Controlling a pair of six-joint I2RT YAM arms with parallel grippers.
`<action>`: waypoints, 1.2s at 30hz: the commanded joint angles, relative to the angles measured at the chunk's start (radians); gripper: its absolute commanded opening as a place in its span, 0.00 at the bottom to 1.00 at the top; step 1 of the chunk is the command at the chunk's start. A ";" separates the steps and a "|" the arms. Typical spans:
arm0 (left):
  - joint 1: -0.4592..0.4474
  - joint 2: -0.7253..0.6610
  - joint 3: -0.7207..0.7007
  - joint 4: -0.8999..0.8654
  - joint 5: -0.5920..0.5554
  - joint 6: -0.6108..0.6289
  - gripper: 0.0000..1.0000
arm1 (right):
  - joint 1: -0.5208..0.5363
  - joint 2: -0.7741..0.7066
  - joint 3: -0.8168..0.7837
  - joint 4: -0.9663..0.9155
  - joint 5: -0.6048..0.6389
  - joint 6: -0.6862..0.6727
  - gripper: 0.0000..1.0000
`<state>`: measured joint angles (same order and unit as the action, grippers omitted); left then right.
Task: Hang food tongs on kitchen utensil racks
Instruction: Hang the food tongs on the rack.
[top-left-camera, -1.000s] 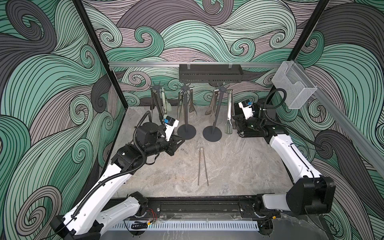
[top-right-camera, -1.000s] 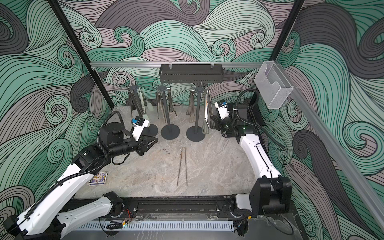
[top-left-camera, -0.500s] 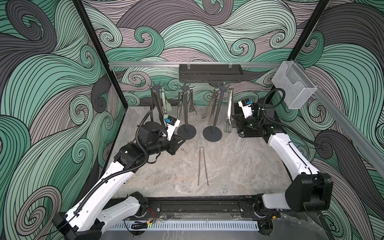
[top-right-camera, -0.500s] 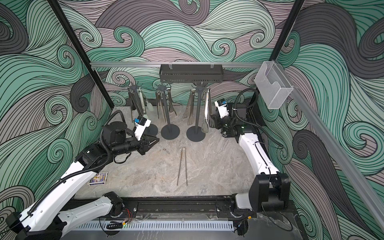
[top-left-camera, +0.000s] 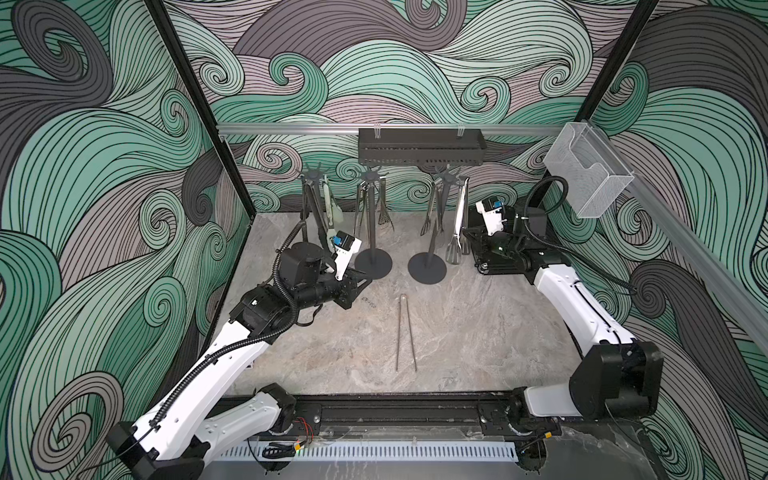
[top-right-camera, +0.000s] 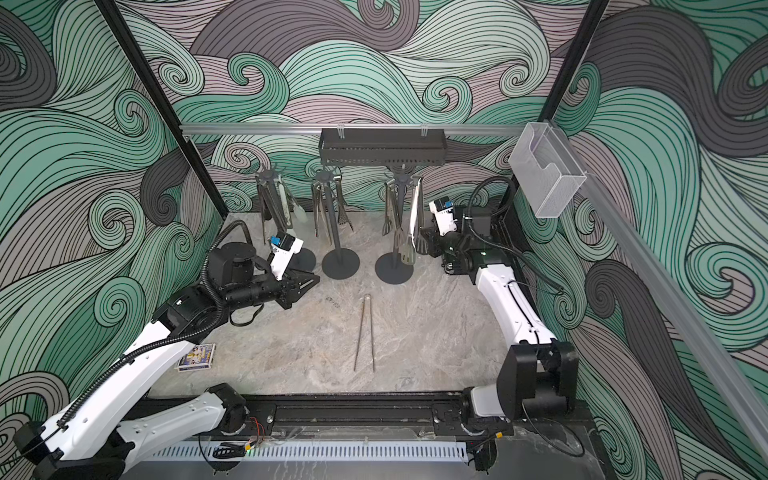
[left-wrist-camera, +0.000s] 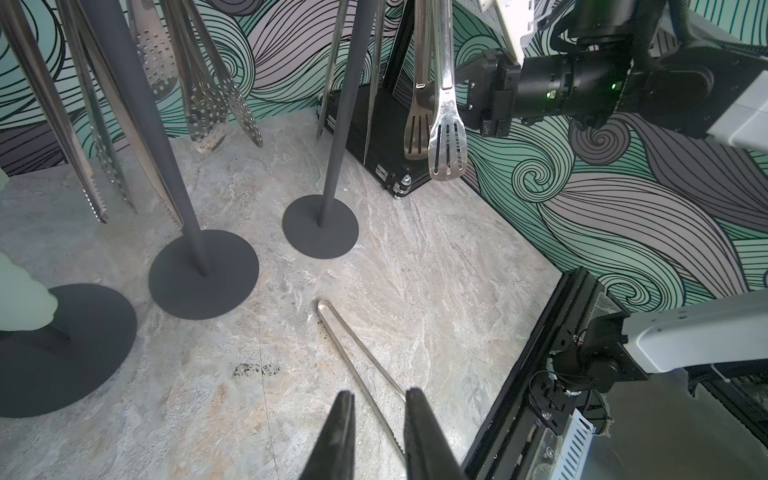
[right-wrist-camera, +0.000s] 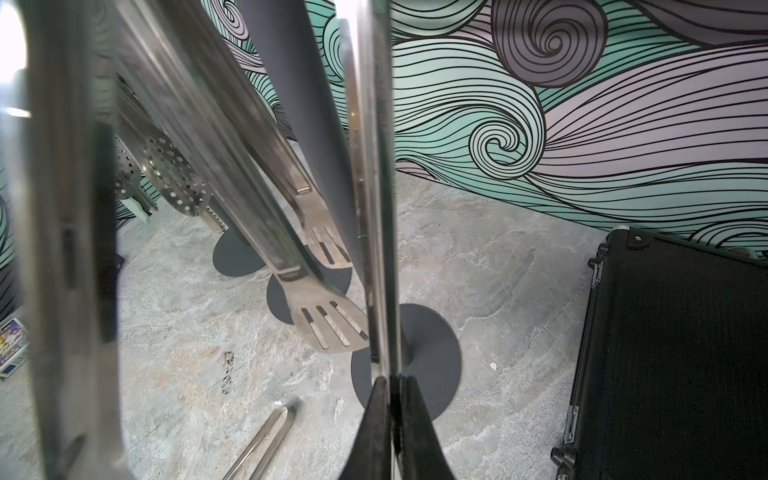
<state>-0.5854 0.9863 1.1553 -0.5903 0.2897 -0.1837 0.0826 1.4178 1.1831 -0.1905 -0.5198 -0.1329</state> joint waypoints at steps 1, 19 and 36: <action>-0.006 -0.003 0.009 0.017 0.004 0.013 0.22 | 0.012 0.012 0.031 -0.002 0.006 0.011 0.11; -0.006 -0.009 0.010 0.010 0.003 0.013 0.23 | 0.017 -0.002 0.041 -0.020 0.012 0.005 0.27; -0.006 -0.006 0.017 -0.010 0.008 0.008 0.23 | 0.017 -0.029 0.041 -0.030 0.006 0.005 0.28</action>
<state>-0.5858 0.9863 1.1553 -0.5907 0.2897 -0.1833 0.0925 1.4178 1.1946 -0.2062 -0.5125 -0.1295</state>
